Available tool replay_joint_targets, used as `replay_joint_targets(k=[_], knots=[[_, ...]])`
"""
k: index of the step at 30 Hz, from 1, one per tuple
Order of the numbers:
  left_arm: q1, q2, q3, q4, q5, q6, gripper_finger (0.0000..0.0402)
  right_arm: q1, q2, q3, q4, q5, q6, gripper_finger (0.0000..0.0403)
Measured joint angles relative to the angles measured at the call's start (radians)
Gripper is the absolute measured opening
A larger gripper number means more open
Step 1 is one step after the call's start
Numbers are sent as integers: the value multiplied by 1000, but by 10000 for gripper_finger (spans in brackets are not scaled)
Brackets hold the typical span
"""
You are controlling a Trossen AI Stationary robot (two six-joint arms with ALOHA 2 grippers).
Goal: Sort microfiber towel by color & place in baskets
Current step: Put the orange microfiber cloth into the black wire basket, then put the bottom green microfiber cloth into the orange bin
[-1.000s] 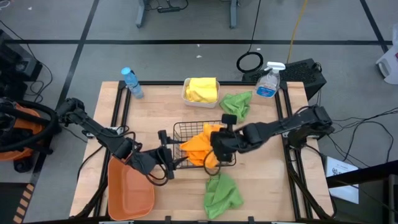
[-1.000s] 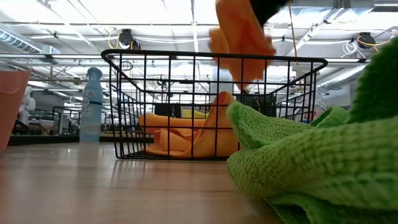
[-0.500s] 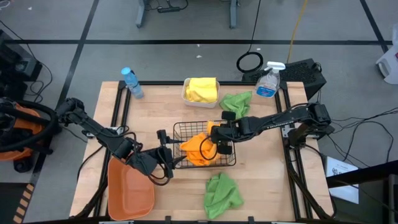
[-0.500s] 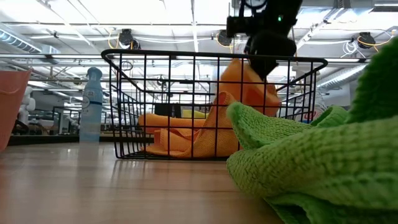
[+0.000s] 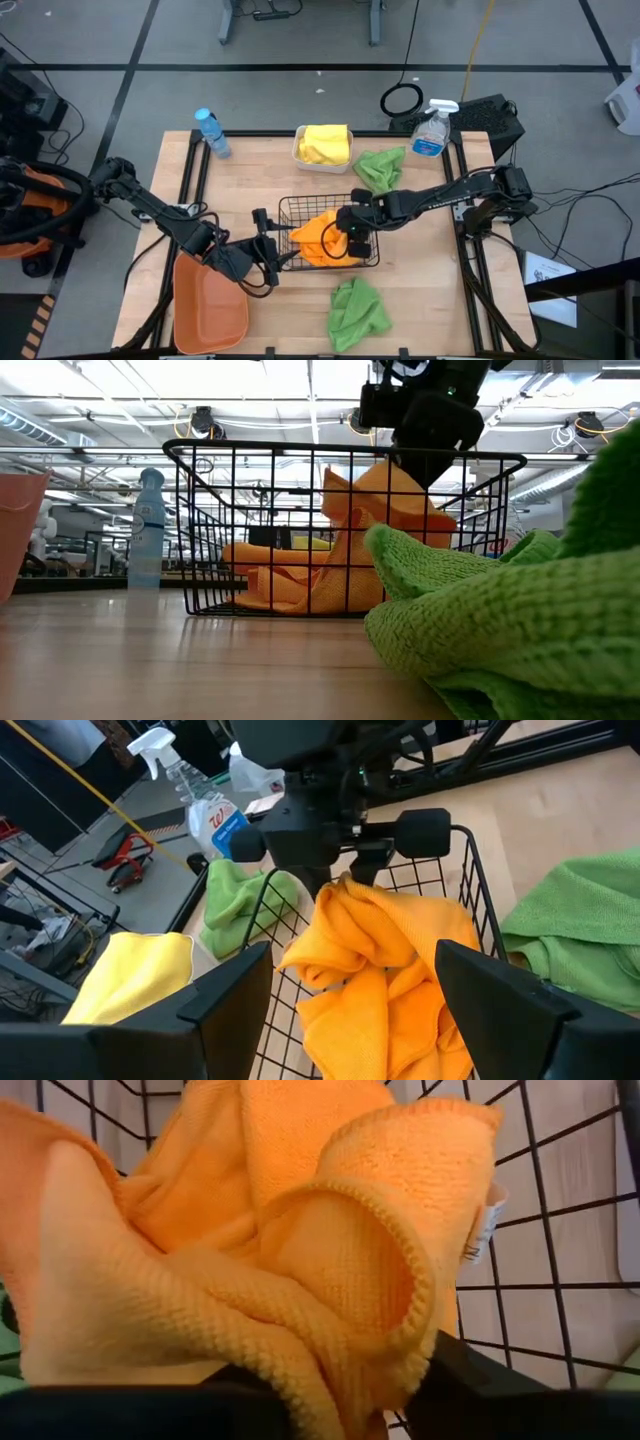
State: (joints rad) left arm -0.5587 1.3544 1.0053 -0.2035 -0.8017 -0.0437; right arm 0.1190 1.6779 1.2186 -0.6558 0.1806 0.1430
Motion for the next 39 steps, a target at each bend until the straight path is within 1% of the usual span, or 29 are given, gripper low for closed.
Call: replay_joint_targets(k=[5, 10, 17, 23, 27, 33, 39], knots=[[0, 0, 0, -5, 8, 0, 286, 8, 0, 8, -3, 1, 12, 158], [0, 0, -1, -28, 10, -2, 286, 34, -1, 60, -44, 0, 32, 178], [0, 0, -1, -26, 12, -3, 286, 100, -3, 180, -183, 0, 116, 182], [0, 0, -1, -20, 20, -3, 286, 196, -8, 201, -200, 2, 173, 182], [0, 3, -1, 17, 103, -2, 286, 260, -8, 201, -202, 12, 249, 183], [0, 36, -1, 134, 231, 36, 286, 361, -17, 201, -227, 84, 332, 183], [0, 88, -1, 225, 321, 88, 286, 460, -51, 201, -230, 163, 401, 183]])
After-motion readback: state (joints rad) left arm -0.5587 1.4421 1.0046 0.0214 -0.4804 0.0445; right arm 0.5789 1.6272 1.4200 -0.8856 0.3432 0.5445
